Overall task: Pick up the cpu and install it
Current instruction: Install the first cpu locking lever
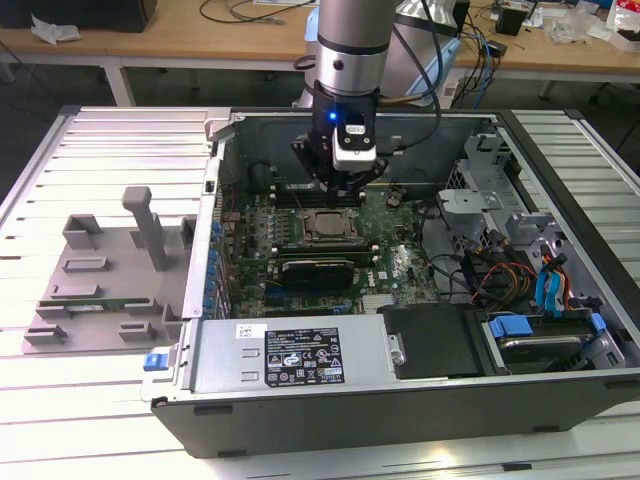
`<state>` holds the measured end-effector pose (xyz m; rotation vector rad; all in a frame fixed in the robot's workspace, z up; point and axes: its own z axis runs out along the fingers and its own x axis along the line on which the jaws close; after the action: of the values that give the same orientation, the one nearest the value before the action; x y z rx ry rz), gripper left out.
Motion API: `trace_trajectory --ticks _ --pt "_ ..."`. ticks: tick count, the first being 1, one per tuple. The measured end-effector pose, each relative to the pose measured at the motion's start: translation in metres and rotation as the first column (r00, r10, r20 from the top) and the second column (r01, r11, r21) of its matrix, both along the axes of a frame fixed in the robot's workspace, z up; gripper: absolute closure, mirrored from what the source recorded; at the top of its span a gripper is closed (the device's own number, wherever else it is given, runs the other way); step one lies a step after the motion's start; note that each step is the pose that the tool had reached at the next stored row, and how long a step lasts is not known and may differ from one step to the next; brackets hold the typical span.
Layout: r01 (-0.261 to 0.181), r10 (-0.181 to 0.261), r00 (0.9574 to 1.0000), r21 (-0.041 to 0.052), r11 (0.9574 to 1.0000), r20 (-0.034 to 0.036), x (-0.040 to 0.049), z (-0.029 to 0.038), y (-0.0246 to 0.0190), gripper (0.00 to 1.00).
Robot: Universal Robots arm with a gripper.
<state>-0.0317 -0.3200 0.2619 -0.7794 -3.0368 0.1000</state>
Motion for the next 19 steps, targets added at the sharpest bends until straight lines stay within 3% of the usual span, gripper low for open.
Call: trace_trajectory --ticks 7,13,17,19 --pt "-0.059 0.059 0.9982 0.0 0.9982 0.0 0.0 0.0 0.0 0.89" --pt "-0.11 0.11 0.9939 0.0 0.9939 0.0 0.0 0.0 0.0 0.89" --pt "-0.16 0.16 0.9872 -0.0001 0.9872 0.0 0.0 0.0 0.0 0.89" --pt "-0.179 0.179 0.9838 0.005 0.9838 0.0008 -0.0001 0.0001 0.0 0.89"
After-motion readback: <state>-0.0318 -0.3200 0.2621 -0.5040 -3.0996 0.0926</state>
